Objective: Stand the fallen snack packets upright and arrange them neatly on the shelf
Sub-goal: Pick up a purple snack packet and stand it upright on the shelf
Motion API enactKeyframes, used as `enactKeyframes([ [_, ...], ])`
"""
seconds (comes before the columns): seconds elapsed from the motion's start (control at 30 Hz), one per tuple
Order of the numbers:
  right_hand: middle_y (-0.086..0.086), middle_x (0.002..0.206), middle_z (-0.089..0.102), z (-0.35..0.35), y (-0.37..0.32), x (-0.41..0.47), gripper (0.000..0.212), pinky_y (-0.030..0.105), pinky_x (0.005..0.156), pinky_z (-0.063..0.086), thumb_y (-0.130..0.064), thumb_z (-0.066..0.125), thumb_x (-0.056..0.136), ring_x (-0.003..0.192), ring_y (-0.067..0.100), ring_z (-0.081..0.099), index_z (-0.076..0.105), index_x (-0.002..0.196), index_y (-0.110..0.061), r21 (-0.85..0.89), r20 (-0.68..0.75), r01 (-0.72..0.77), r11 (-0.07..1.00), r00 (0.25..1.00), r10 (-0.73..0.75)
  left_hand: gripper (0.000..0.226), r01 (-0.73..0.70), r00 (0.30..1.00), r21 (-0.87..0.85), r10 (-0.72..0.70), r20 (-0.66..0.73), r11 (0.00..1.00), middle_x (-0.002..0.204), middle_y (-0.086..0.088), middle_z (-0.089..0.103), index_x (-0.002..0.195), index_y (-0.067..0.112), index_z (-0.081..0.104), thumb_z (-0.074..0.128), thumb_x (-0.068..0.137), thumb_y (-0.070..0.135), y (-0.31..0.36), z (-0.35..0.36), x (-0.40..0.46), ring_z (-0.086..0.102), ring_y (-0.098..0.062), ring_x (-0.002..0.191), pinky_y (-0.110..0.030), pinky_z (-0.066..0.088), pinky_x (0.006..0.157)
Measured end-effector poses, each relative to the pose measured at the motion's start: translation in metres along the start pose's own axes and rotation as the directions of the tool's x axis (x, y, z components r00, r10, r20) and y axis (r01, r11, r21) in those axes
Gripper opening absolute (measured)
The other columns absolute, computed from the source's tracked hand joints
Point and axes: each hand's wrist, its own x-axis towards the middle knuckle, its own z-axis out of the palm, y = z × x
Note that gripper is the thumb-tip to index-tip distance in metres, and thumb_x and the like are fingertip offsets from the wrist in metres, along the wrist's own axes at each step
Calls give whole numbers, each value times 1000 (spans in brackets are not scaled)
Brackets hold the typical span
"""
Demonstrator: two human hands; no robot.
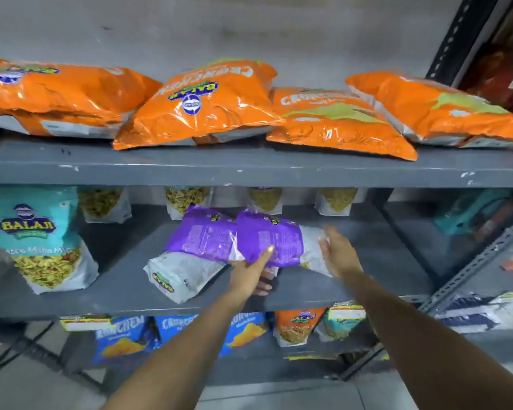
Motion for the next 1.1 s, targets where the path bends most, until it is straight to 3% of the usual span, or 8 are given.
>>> enactKeyframes([
  [0.27, 8, 159, 30, -16, 30, 58, 77, 33, 115, 23, -45, 59, 90, 145, 27, 32, 26, 152, -13, -155, 430, -74, 985, 892, 135, 57, 61, 996, -299, -79, -46, 952, 97, -14, 76, 109, 15, 65, 80, 70, 53, -6, 47, 25, 75, -28, 88, -36, 63, 76],
  [0.4, 6, 141, 54, -14, 49, 66, 77, 40, 109, 38, -69, 60, 74, 132, 27, 48, 52, 134, -22, -164, 419, -23, 986, 904, 91, 43, -30, 981, -313, -32, -191, 949, 96, -12, 73, 107, 10, 62, 78, 79, 37, -8, 57, 36, 73, -29, 79, -32, 63, 65],
  [0.53, -3, 134, 52, -17, 61, 60, 82, 31, 107, 38, -63, 74, 69, 129, 18, 47, 54, 135, -18, -6, 396, -66, 998, 916, 63, 16, -127, 970, -187, 83, -229, 974, 98, -14, 69, 89, 13, 62, 71, 88, 27, -3, 59, 38, 68, -26, 66, -32, 62, 57],
  [0.67, -2, 117, 57, -25, 76, 66, 53, 20, 93, 40, -43, 77, 76, 115, 15, 55, 62, 120, -17, 151, 478, -201, 968, 872, 107, 34, -210, 938, 68, 220, -269, 975, 107, -13, 72, 97, 16, 67, 69, 81, 46, 8, 52, 49, 69, -34, 98, -48, 58, 86],
  [0.83, -5, 126, 58, -31, 88, 70, 77, 31, 104, 40, -51, 84, 63, 118, 12, 55, 51, 127, -22, 177, 637, -311, 934, 759, 132, 23, -172, 981, -133, 157, -114, 976, 105, -7, 70, 106, 16, 60, 53, 98, 36, 33, 55, 48, 69, -24, 89, -25, 59, 66],
  [0.9, -5, 130, 60, -31, 91, 70, 95, 38, 108, 42, -51, 88, 55, 120, 14, 57, 46, 136, -24, 190, 684, -359, 914, 716, 140, 24, -165, 985, -127, 157, -71, 978, 99, -6, 69, 94, 18, 60, 50, 99, 39, 44, 56, 47, 67, -19, 80, -29, 57, 76],
  [0.97, -2, 127, 66, -29, 91, 66, 81, 40, 109, 43, -42, 89, 60, 118, 16, 62, 54, 131, -22, 224, 726, -358, 906, 682, 90, 27, -161, 987, -117, 158, -33, 980, 104, -9, 70, 93, 18, 61, 49, 98, 42, 57, 56, 48, 67, -23, 86, -41, 54, 95],
  [1.1, 5, 129, 65, -14, 91, 48, 58, 33, 96, 49, -14, 80, 76, 109, 18, 63, 53, 128, -13, 437, 563, -323, 839, 826, 26, 50, -178, 981, -50, 181, 65, 983, 122, -8, 69, 124, 10, 58, 54, 93, 49, 83, 58, 52, 66, -24, 109, -43, 51, 98],
])
